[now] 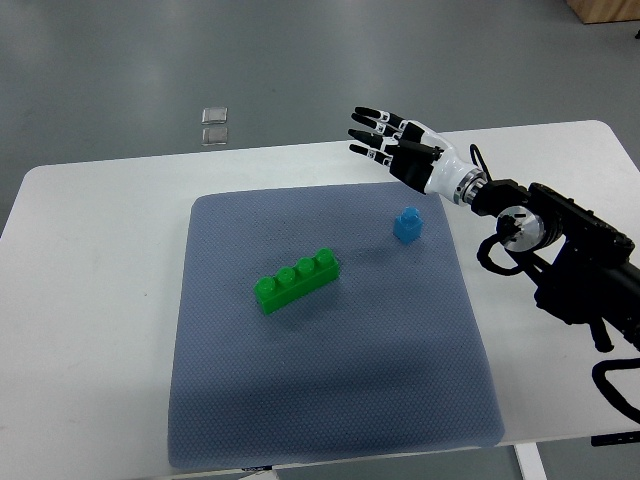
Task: Stack blue block on green block with right hand
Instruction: 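Raise the right hand and swing it over the small blue block, then lower the open right hand around the blue block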
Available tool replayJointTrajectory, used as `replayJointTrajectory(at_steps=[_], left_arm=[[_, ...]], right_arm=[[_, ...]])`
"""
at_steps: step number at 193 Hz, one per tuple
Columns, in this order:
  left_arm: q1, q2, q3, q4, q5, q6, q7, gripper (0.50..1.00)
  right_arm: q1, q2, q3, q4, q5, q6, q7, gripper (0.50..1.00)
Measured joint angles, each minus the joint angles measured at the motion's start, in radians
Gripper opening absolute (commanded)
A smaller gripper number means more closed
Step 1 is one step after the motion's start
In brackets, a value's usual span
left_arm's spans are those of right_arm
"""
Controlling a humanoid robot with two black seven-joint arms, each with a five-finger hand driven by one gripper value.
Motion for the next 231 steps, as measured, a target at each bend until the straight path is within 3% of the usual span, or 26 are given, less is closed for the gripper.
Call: replayJointTrajectory(at_steps=[32,77,105,154,231], left_arm=[[0.0,0.0,0.0,-0.001,0.0,-0.001,-0.001,1.0],[-0.003,0.0,0.001,-0.003,0.0,-0.002,-0.001,1.0],[-0.003,0.0,0.002,-0.003,0.001,-0.002,0.0,1.0],[-0.003,0.0,0.0,-0.003,0.002,-0.003,0.0,1.0],[-0.004,0.0,0.0,-0.009,0.001,-0.002,0.0,1.0]], right_arm=[[0.103,-0.106,-0.157,0.067,-0.334,0.062,-0.023,0.926],[0.298,-0.32,-0.366,0.351,-0.777,0.159,-0.025,0.928],[0.447,-0.401,-0.425,0.528,-0.914,0.169,-0.078,0.928],[0.495,-0.404,-0.522,0.55,-0.953,0.169,-0.133,0.928],[0.419,-0.381,-0.53,0.492,-0.976,0.169,-0.175,0.928]])
